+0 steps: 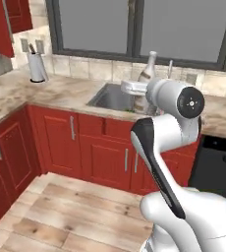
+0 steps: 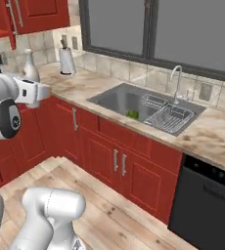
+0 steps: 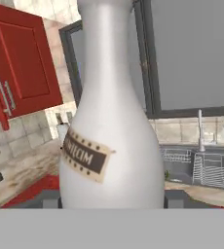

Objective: Open the cabinet directly in front. Then move the liquor and the mug to the dining counter with the jar on it.

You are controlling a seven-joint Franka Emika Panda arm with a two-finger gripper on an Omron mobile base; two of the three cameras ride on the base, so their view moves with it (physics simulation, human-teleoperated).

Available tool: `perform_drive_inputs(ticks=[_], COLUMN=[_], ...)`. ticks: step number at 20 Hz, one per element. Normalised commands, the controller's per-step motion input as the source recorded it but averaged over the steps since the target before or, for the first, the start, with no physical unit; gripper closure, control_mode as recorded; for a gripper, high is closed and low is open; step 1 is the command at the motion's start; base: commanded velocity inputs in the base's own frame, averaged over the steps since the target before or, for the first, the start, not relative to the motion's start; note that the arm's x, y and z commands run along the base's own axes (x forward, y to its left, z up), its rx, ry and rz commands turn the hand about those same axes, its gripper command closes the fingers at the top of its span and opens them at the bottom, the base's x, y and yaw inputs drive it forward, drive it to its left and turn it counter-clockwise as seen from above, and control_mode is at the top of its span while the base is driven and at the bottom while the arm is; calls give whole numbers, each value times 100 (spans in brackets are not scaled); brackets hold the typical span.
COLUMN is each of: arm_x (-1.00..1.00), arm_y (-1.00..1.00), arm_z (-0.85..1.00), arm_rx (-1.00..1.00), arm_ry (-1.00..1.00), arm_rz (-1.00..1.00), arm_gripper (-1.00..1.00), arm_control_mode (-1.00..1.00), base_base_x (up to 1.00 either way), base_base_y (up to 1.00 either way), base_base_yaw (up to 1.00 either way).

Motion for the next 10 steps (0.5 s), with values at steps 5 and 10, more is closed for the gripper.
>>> perform_drive_inputs(ticks=[5, 10], arm_x=[0, 0], arm_y=[0, 0], arm_z=[0, 0], arm_rx=[0, 0], arm_ry=[0, 0], arm_rz=[0, 0], arm_gripper=[100, 100], arm_control_mode=[100, 100], base_base_x=[-25, -27], base_base_y=[7, 8], base_base_yaw=[-100, -99])
